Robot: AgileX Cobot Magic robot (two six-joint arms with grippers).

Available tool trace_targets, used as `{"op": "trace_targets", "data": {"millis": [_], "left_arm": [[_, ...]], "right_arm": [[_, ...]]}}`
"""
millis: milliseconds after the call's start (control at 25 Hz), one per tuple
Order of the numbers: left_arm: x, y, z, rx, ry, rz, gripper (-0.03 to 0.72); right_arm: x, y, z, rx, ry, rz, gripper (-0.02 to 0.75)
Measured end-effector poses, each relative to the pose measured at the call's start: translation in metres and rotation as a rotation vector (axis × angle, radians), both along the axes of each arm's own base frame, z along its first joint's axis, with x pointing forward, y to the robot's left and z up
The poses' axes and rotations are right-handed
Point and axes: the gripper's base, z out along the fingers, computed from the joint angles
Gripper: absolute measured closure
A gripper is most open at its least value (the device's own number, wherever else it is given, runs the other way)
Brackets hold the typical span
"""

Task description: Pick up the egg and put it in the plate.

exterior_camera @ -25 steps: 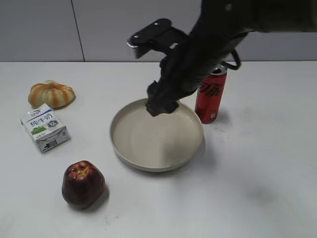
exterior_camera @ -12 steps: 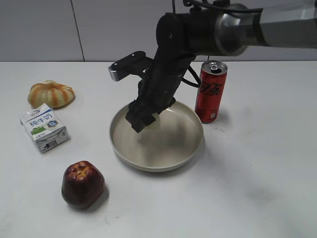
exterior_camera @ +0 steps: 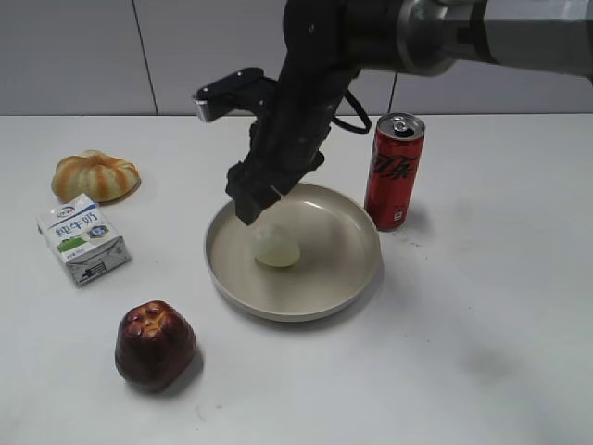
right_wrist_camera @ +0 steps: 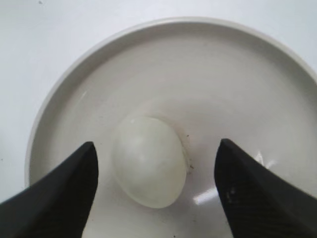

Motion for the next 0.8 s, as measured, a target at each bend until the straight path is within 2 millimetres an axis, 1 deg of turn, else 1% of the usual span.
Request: {"op": "trace_targets", "data": {"millis": [40, 120, 200, 280, 320, 400, 520, 600, 800], "left_arm": [[0.0, 0.0, 0.0, 0.0, 0.0, 0.0, 0.448], [0.0, 0.0, 0.0, 0.0, 0.0, 0.0, 0.448], [0.0, 0.0, 0.0, 0.0, 0.0, 0.0, 0.448], [0.0, 0.0, 0.0, 0.0, 0.0, 0.0, 0.448], [0.0, 0.0, 0.0, 0.0, 0.0, 0.0, 0.448], [0.0, 0.0, 0.0, 0.0, 0.0, 0.0, 0.448], [0.0, 0.0, 0.0, 0.0, 0.0, 0.0, 0.448], [0.0, 0.0, 0.0, 0.0, 0.0, 0.0, 0.448], [0.0, 0.0, 0.0, 0.0, 0.0, 0.0, 0.448]], "right_arm": [[0.002, 0.001, 0.009, -0.006, -0.007, -0.002, 0.184], [0.012, 0.001, 0.035, -0.007, -0.059, -0.029, 0.184], [0.022, -0.004, 0.062, -0.002, -0.114, -0.079, 0.184], [0.037, -0.016, 0.09, 0.025, -0.177, -0.15, 0.184], [0.044, -0.023, 0.1, 0.043, -0.196, -0.192, 0.184], [0.06, -0.045, 0.12, 0.08, -0.238, -0.278, 0.184], [0.081, -0.083, 0.13, 0.085, -0.249, -0.385, 0.184], [0.092, -0.113, 0.128, 0.054, -0.219, -0.448, 0.184], [0.117, -0.197, 0.126, 0.024, -0.171, -0.646, 0.184]]}}
